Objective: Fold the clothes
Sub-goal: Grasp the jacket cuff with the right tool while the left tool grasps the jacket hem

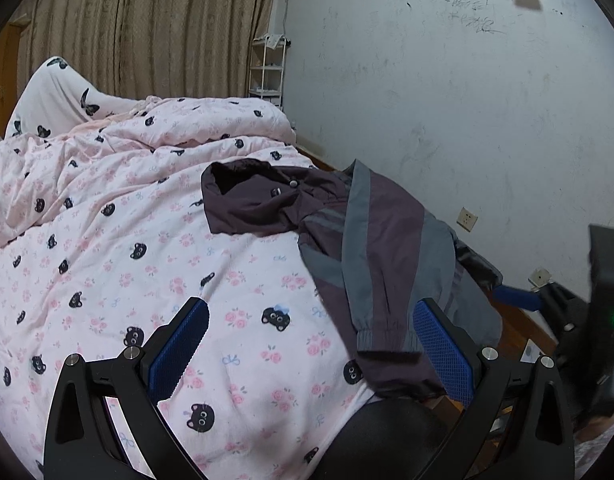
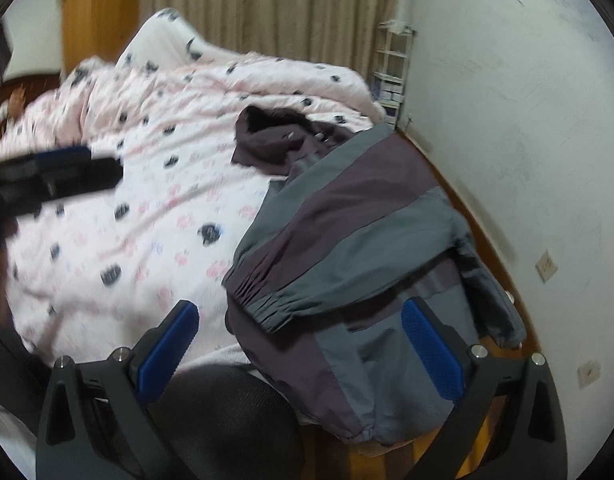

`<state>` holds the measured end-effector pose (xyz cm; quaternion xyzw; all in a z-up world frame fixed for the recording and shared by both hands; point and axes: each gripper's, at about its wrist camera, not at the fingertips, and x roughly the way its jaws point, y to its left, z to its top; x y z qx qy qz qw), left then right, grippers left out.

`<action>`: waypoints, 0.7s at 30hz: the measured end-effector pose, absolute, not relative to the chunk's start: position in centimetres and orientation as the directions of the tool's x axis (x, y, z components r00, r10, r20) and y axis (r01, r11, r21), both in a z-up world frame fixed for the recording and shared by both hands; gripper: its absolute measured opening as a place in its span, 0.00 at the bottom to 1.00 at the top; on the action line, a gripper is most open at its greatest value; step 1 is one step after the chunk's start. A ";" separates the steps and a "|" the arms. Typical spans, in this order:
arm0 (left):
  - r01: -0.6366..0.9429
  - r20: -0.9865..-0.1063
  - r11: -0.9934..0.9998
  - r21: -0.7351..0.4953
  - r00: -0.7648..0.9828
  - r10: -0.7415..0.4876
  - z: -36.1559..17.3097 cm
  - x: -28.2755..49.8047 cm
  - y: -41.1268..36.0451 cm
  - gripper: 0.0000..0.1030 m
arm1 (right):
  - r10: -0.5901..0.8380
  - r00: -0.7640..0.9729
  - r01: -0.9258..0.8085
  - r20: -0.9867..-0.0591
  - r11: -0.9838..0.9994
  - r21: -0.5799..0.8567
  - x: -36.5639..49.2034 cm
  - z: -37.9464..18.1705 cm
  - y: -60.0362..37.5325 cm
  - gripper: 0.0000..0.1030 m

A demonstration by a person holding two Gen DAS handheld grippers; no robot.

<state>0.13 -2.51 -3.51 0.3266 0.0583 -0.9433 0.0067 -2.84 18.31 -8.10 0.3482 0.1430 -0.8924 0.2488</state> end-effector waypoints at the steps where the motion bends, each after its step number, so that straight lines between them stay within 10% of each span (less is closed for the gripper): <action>1: 0.054 -0.618 -0.993 -0.107 -0.786 0.024 -3.6 0.3 -2.7 0.98 | -0.338 -0.635 0.555 -0.694 -0.825 -0.105 -2.8 -8.7 17.6 0.99; 21: 0.097 -0.642 -0.986 -0.138 -0.767 0.015 -5.1 1.1 -5.7 0.98 | -0.214 -0.675 0.537 -0.706 -0.799 -0.271 -5.6 -14.0 12.8 0.51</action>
